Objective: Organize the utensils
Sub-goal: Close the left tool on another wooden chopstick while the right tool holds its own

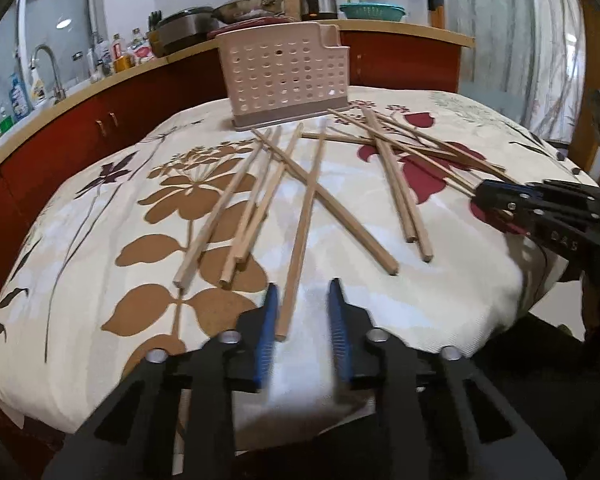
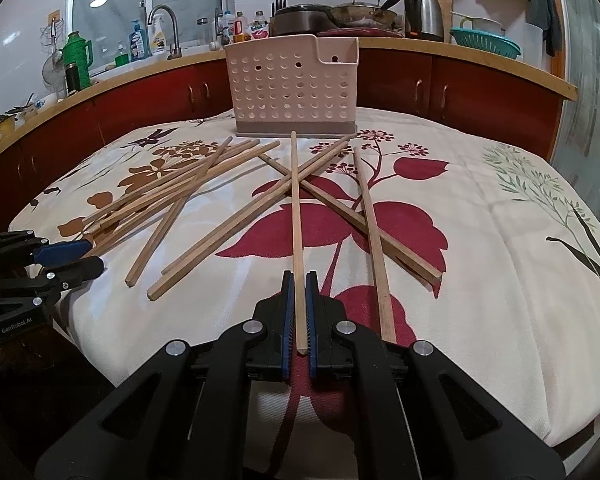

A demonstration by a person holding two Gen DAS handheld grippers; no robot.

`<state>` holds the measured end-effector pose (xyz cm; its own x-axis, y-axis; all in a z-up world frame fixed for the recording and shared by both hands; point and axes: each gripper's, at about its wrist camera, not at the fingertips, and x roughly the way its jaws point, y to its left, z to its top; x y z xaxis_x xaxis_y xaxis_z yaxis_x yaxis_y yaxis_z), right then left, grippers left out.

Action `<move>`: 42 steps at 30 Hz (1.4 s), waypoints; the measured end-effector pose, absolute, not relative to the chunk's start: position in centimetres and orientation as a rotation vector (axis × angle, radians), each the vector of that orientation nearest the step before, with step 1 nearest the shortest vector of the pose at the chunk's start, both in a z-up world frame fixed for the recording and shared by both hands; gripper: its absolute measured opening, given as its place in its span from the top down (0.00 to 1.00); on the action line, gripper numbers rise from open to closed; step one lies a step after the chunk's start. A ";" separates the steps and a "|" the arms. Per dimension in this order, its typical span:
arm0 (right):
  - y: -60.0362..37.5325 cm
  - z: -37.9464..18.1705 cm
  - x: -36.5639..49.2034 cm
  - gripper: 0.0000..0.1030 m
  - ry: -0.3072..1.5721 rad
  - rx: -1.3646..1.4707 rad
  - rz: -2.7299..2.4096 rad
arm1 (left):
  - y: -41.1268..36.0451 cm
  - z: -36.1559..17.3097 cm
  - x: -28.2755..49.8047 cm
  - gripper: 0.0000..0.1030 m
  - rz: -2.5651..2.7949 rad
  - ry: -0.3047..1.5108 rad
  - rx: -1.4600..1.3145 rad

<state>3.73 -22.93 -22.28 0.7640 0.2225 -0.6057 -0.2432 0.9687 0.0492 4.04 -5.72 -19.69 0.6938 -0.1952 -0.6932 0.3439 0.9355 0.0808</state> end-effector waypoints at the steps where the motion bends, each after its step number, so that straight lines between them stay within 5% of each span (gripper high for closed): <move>1: -22.9 -22.3 3.7 0.94 0.653 -0.033 0.254 | -5.7 -19.7 4.1 0.78 -0.304 0.748 0.210; 9: -22.7 -22.2 3.6 0.94 0.647 -0.039 0.258 | -5.0 -19.7 4.3 0.73 -0.290 0.755 0.175; 19: -22.5 -21.9 3.3 0.94 0.634 -0.045 0.256 | -4.9 -19.6 4.2 0.93 -0.286 0.738 0.198; 42: -21.7 -14.9 1.4 0.94 0.451 -0.084 0.252 | -3.8 -12.2 2.4 0.93 -0.221 0.478 0.220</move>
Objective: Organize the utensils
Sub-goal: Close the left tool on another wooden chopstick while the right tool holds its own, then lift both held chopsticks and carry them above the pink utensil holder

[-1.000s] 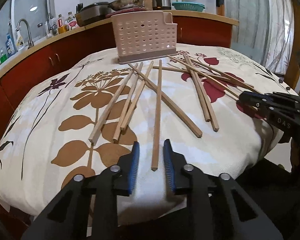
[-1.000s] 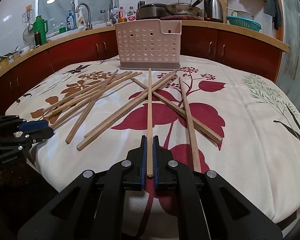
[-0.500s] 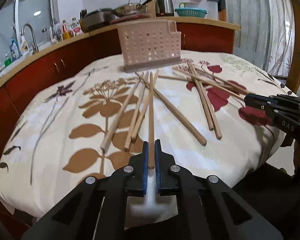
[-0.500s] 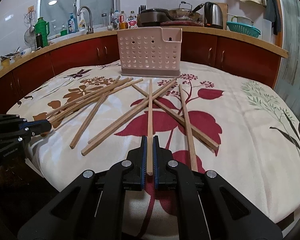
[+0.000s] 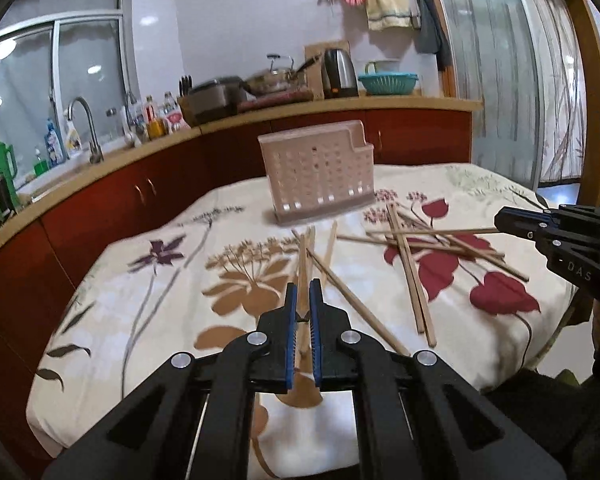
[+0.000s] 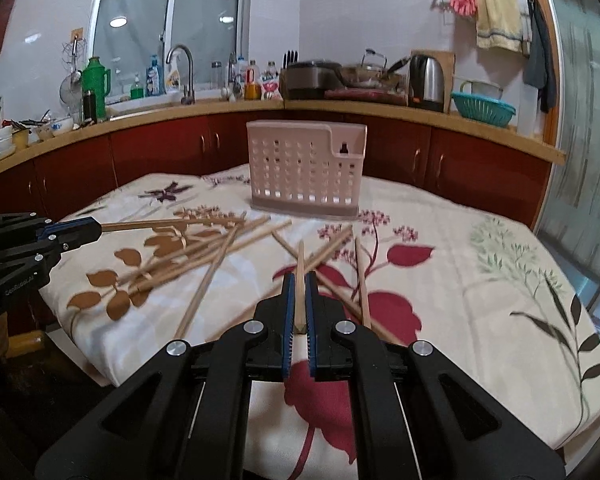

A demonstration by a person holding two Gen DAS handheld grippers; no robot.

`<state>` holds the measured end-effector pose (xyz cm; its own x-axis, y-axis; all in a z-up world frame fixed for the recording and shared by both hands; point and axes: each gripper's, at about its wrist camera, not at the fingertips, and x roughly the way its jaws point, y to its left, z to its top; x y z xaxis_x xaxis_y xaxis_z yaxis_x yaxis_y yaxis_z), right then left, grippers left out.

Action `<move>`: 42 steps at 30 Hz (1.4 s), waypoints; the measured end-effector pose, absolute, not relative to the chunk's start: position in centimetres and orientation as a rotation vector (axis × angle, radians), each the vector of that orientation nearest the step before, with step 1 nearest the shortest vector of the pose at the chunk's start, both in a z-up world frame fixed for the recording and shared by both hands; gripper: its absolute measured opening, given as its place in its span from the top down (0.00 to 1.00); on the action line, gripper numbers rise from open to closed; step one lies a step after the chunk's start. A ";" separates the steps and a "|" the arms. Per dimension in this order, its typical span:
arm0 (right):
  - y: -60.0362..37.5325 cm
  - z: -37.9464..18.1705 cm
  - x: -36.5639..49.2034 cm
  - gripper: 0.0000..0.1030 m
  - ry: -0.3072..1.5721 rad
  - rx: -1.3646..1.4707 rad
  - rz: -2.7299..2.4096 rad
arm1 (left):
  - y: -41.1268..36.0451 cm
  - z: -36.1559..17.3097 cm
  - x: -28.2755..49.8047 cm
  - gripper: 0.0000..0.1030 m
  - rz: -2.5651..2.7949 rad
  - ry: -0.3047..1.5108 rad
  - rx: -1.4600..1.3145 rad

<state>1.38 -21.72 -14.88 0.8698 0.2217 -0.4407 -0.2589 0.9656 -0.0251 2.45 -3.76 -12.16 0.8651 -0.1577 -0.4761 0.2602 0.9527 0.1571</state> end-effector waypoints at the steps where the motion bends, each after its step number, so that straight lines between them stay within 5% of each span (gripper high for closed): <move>1: -21.7 -14.6 1.3 0.94 0.443 -0.085 0.252 | -3.7 -11.9 2.4 0.94 -0.216 0.467 0.222; 42: -21.4 -7.2 10.6 0.99 0.315 0.008 0.292 | 0.2 -4.1 7.9 0.94 -0.179 0.337 0.066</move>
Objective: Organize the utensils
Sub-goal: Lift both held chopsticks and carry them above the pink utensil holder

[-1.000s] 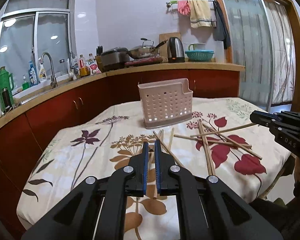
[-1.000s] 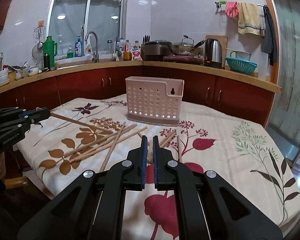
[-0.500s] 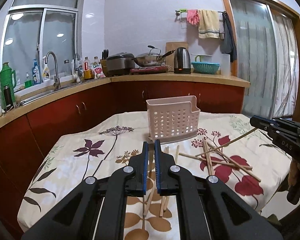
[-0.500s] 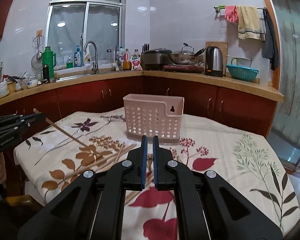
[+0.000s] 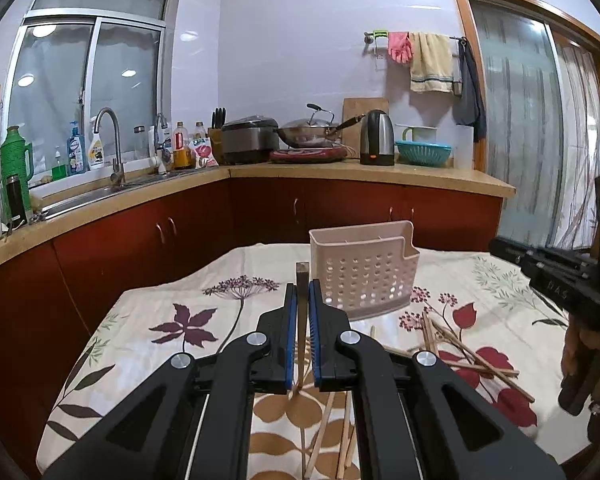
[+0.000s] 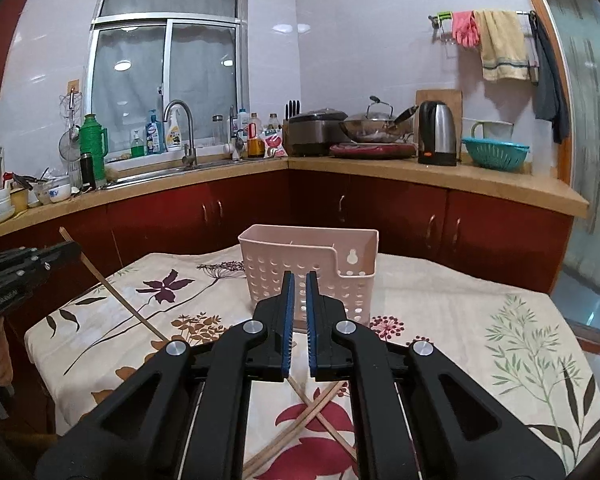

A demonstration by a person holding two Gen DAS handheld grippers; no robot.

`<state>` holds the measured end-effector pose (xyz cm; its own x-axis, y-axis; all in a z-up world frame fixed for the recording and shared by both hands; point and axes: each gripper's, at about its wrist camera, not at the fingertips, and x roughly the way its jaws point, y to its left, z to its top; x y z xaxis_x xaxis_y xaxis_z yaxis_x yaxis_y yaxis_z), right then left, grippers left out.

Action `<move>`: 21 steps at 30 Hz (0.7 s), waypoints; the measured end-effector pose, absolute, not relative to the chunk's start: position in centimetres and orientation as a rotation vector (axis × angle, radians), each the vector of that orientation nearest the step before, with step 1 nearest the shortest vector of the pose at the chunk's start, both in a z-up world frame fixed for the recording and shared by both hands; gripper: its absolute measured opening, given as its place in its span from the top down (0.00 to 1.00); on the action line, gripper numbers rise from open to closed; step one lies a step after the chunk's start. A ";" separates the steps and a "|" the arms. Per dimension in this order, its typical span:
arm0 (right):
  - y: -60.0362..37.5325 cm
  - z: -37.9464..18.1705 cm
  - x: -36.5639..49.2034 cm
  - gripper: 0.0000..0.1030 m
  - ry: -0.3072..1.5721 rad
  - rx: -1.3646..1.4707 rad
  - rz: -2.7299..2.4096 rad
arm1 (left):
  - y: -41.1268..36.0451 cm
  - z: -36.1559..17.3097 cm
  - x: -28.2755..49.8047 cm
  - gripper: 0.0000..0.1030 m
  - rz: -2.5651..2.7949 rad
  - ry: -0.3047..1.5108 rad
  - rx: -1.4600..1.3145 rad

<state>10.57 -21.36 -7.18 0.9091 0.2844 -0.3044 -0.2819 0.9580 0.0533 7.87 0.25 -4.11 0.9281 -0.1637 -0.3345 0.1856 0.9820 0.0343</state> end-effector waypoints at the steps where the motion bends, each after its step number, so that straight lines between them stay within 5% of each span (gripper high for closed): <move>1: -21.4 -7.0 10.7 0.99 0.313 0.013 0.295 | 0.3 -3.9 8.0 0.94 -0.181 0.332 0.064; 15: -23.1 -7.1 10.7 0.99 0.345 0.025 0.279 | -0.1 -2.8 9.3 0.94 -0.173 0.304 0.070; 19: -24.4 -9.4 9.3 0.95 0.387 0.054 0.261 | -0.4 -3.4 8.8 0.94 -0.168 0.312 0.082; 21: -24.9 -11.1 8.2 0.85 0.413 0.052 0.247 | -0.4 -3.7 8.6 0.94 -0.168 0.315 0.079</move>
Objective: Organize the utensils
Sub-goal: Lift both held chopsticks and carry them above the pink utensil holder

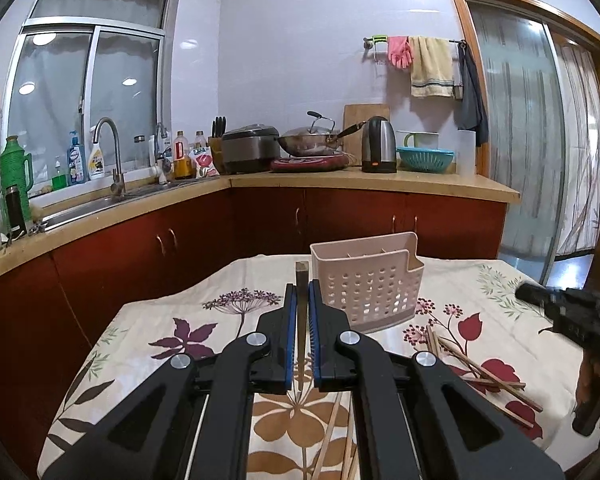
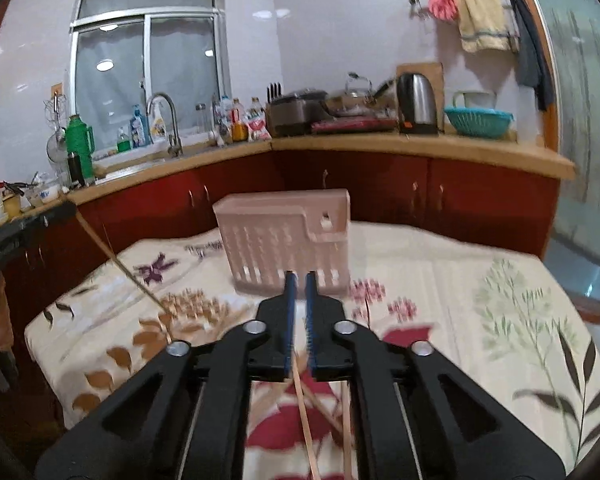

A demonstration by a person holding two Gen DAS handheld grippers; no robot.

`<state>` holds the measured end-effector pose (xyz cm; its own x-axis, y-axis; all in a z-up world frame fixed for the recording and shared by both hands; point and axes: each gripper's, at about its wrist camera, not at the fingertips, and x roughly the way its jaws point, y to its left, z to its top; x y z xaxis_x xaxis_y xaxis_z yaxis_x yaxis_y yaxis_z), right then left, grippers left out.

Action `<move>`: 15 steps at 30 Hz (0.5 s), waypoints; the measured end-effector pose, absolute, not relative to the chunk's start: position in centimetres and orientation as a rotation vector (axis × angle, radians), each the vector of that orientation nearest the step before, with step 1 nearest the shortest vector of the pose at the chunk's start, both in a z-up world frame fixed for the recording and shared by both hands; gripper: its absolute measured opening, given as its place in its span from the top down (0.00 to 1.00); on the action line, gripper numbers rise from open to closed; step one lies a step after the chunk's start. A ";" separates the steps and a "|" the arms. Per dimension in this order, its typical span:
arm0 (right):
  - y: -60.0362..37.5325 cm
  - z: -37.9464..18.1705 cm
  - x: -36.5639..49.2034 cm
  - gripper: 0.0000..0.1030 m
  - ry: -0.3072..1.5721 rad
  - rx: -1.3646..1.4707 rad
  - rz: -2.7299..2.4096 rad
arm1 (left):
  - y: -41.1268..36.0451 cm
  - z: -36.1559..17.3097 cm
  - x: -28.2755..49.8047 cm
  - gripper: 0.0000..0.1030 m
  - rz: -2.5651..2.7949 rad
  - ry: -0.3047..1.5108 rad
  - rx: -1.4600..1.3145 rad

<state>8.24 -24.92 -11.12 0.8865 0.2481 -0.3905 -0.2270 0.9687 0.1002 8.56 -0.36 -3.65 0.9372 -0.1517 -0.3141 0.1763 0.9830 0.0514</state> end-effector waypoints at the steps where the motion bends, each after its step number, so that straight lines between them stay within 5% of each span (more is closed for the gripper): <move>1: -25.0 -11.8 7.8 0.83 0.425 0.049 0.245 | -0.4 -3.8 8.4 0.94 -0.167 0.315 0.079; 15: -25.6 -20.1 2.0 0.81 0.587 -0.027 0.296 | -0.2 -4.7 6.1 0.93 -0.135 0.335 0.075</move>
<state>1.95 -25.60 -20.09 0.7919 0.2671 -0.5492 -0.2824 0.9575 0.0584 6.11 -0.16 -4.70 0.9355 -0.1190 -0.3326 0.1440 0.9883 0.0513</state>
